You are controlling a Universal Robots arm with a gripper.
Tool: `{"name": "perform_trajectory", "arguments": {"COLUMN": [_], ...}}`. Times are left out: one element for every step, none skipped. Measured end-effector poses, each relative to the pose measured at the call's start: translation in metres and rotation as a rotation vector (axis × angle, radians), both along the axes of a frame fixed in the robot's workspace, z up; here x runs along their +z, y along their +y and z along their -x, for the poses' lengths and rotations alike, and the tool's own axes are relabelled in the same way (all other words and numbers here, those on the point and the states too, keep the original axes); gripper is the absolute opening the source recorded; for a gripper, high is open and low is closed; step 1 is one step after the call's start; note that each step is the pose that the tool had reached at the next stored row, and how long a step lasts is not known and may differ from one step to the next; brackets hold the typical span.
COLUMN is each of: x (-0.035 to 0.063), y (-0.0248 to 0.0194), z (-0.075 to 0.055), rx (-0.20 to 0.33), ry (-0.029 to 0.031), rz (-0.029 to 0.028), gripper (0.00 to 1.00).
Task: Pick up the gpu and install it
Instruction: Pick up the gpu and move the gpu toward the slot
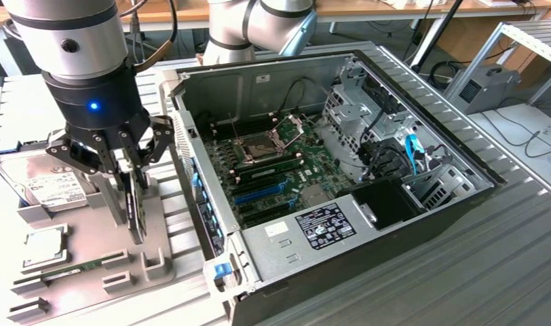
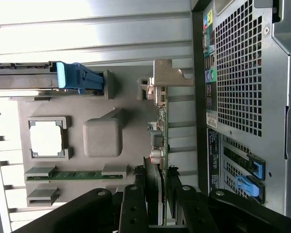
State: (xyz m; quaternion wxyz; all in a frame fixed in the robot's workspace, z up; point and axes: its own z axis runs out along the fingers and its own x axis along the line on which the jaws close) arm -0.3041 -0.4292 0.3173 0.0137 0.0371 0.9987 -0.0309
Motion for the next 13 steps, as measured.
{"name": "perform_trajectory", "arguments": {"x": [0.0002,0.0005,0.0008,0.0011,0.0014,0.0016,0.0019,0.0021,0.0023,0.0025,0.0028,0.003,0.0032], "y": [0.0,0.0,0.0,0.0,0.0,0.0,0.0,0.0,0.0,0.0,0.0,0.0,0.0], "z": [0.0,0.0,0.0,0.0,0.0,0.0,0.0,0.0,0.0,0.0,0.0,0.0,0.0], "rx": [0.0,0.0,0.0,0.0,0.0,0.0,0.0,0.0,0.0,0.0,0.0,0.0,0.0], "ry": [0.0,-0.0001,-0.0001,-0.0001,-0.0001,-0.0001,0.0,-0.0001,-0.0001,-0.0002,-0.0001,-0.0001,-0.0001], "rz": [0.0,0.0,-0.0001,-0.0001,0.0,0.0,0.0,-0.0001,-0.0001,-0.0001,0.0,0.0,-0.0001], "gripper": [0.29,0.29,0.29,0.29,0.29,0.29,0.29,0.29,0.29,0.29,0.29,0.29,0.29]}}
